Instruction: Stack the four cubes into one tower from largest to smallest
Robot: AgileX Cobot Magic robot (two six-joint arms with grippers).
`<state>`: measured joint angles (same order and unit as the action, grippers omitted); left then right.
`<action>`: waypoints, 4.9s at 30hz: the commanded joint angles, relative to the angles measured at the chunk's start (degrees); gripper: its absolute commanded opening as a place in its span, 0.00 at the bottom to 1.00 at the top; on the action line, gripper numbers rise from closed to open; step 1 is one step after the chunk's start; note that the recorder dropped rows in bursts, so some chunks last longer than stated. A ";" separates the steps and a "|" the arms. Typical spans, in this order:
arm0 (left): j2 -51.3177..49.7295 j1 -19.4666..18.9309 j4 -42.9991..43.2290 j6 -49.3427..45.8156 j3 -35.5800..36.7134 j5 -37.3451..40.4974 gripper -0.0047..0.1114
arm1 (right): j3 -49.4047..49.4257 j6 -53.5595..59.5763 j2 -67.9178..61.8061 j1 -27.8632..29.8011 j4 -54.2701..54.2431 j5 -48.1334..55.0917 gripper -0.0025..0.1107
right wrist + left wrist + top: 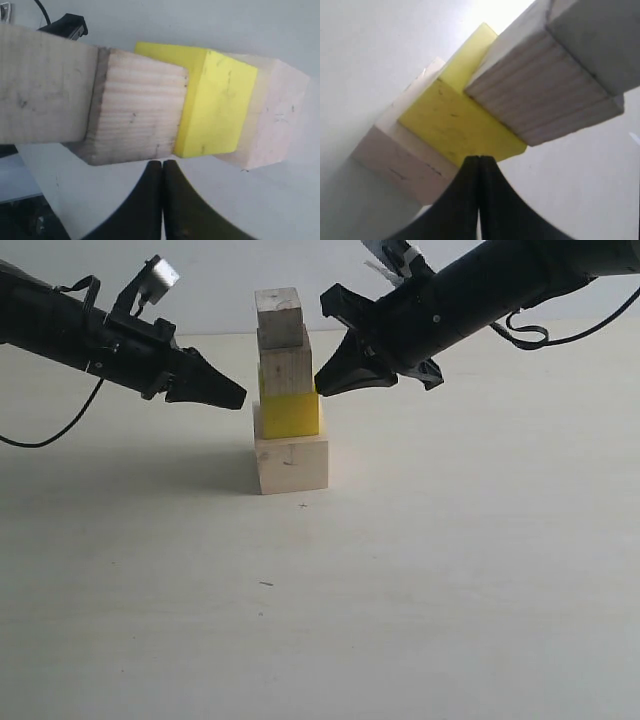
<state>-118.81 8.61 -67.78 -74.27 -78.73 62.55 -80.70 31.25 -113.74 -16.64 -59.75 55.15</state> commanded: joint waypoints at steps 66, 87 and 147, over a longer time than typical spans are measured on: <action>0.28 -0.07 -1.52 -0.71 0.13 -0.39 0.04 | -0.20 2.92 -0.31 -4.02 -6.20 -2.81 0.02; 0.39 -0.07 -2.62 -0.85 0.13 0.55 0.04 | -0.20 -3.28 3.33 0.98 4.20 -4.94 0.02; 0.39 -0.07 -2.82 -0.85 0.13 0.56 0.04 | -0.20 0.70 0.34 -0.71 -1.18 -3.77 0.02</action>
<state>-118.81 8.61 -69.72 -74.73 -78.73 62.69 -80.70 31.30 -113.66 -17.25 -60.45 51.08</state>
